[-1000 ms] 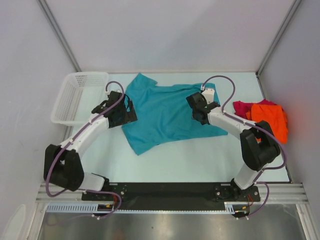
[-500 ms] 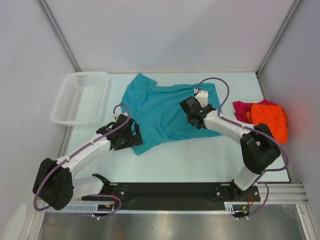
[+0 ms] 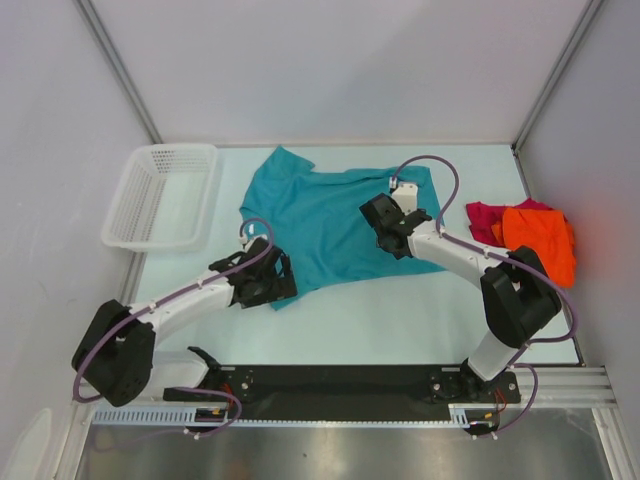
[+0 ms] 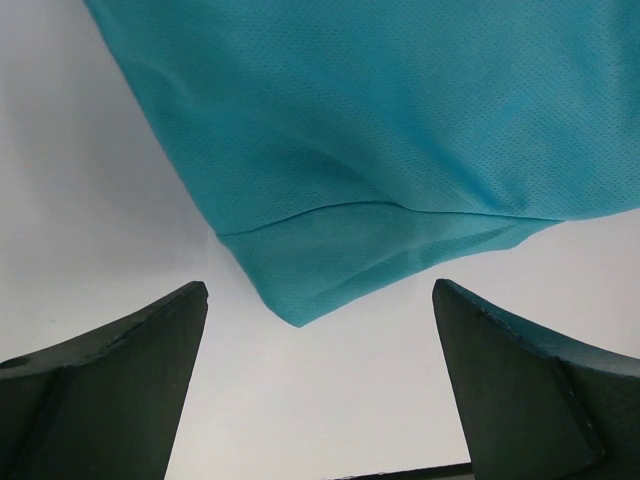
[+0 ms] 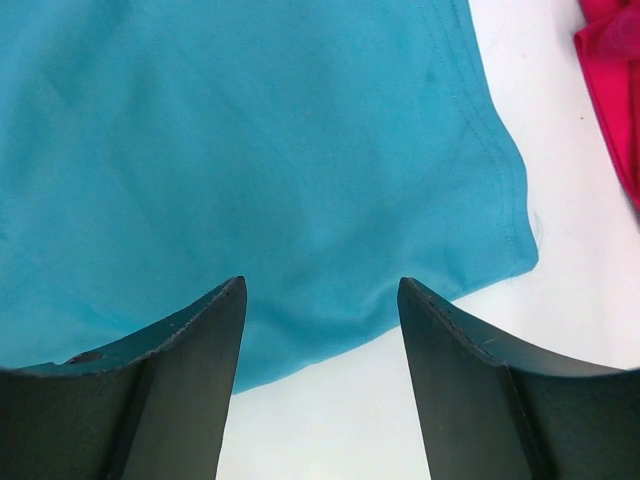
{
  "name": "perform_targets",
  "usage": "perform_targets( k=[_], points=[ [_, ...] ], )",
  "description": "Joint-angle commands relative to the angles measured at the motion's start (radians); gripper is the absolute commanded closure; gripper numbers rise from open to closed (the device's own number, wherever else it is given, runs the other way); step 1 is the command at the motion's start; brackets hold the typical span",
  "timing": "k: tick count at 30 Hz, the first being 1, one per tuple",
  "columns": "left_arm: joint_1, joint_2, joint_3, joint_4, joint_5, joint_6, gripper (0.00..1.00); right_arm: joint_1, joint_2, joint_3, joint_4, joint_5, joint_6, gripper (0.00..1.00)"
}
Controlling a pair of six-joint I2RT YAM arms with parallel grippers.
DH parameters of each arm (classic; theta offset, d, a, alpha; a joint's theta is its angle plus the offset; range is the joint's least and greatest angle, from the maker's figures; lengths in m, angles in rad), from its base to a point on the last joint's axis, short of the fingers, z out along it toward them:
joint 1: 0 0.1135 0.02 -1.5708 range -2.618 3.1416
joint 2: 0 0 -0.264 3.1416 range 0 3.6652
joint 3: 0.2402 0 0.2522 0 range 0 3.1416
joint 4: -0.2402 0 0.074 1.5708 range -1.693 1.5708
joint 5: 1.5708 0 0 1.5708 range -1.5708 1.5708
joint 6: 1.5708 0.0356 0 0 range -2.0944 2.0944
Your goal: Fold and stack the t-shirts
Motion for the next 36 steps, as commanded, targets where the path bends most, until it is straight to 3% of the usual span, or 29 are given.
perform_targets(
  k=[1, 22, 26, 29, 32, 33, 36],
  points=[
    [-0.027, 0.030, -0.015, 0.076, 0.025, -0.048, 0.00, 0.005, -0.040, 0.004, -0.020, 0.054, -0.004, 0.33],
    [-0.041, 0.045, -0.035, 0.119, 0.036, -0.057, 0.01, 0.005, -0.088, 0.015, -0.060, 0.082, 0.005, 0.36],
    [-0.040, 0.054, -0.086, 0.206, 0.095, -0.065, 0.07, 0.007, -0.100, 0.013, -0.069, 0.088, 0.011, 0.37],
    [-0.040, 0.090, -0.147, 0.344, 0.201, -0.091, 0.26, 0.008, -0.108, 0.015, -0.076, 0.090, 0.012, 0.37],
    [-0.040, 0.156, -0.163, 0.415, 0.269, -0.100, 0.59, 0.014, -0.116, 0.018, -0.088, 0.100, 0.011, 0.37],
    [-0.041, 0.168, -0.161, 0.417, 0.264, -0.100, 0.99, 0.016, -0.119, 0.016, -0.089, 0.105, 0.005, 0.37],
    [-0.040, 0.162, -0.135, 0.371, 0.220, -0.085, 1.00, 0.016, -0.125, 0.013, -0.092, 0.114, -0.001, 0.38]
  ],
)
